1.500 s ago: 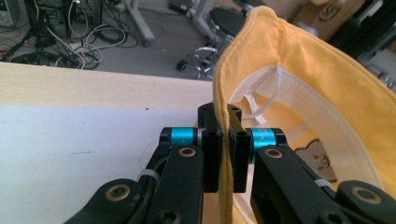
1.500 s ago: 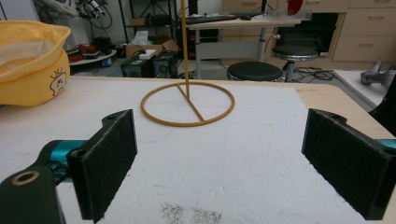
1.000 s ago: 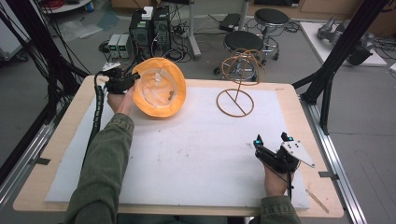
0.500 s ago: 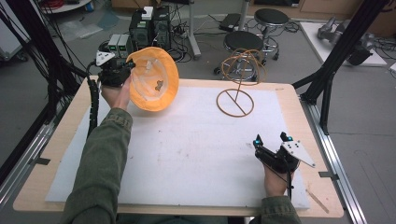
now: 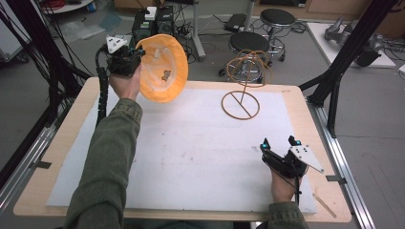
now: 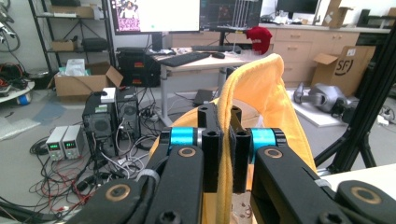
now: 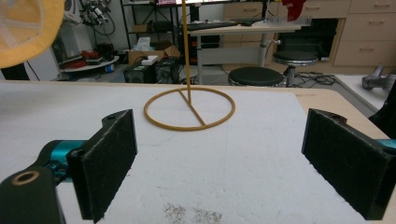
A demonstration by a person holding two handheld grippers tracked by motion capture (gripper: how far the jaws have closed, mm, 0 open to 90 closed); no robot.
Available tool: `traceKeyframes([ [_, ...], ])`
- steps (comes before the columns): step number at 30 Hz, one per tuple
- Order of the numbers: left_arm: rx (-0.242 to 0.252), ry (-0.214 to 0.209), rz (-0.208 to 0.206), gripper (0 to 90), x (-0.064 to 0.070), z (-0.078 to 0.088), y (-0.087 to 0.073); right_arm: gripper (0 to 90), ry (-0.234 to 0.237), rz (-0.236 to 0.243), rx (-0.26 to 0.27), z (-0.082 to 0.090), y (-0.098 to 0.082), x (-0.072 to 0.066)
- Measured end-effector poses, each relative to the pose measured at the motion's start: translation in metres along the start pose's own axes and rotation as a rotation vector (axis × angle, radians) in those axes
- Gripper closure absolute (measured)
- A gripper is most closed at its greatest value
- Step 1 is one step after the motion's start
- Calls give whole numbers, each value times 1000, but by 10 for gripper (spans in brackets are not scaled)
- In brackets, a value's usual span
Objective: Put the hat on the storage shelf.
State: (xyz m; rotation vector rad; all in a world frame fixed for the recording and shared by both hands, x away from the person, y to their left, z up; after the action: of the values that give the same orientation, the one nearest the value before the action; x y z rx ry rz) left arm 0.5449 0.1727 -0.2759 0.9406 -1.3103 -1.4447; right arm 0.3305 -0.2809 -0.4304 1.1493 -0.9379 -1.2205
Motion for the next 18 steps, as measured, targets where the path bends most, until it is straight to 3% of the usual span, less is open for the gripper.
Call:
traceKeyframes([
  [8,-21,-5,8,869,21,-20,4,91,9,3,2,0,0,0],
  [13,-13,-25,-38,870,47,-30,16,91,10,-2,3,0,0,0],
  [18,7,-32,-44,869,60,-34,25,91,12,-4,8,0,1,-1],
])
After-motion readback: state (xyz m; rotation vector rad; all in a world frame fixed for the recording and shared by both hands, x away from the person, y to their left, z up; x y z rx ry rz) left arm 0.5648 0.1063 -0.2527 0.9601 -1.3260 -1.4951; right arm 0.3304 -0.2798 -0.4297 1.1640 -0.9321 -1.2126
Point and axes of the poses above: each handheld gripper's, and its own axes: z roughly backward along the jaws, y roughly out of its top, x roughly to its right, the point moved 6 cm from there along -z, roughly forward along the jaws, and after that the axes turned 2 degrees about -x, right-handed, at the moved point
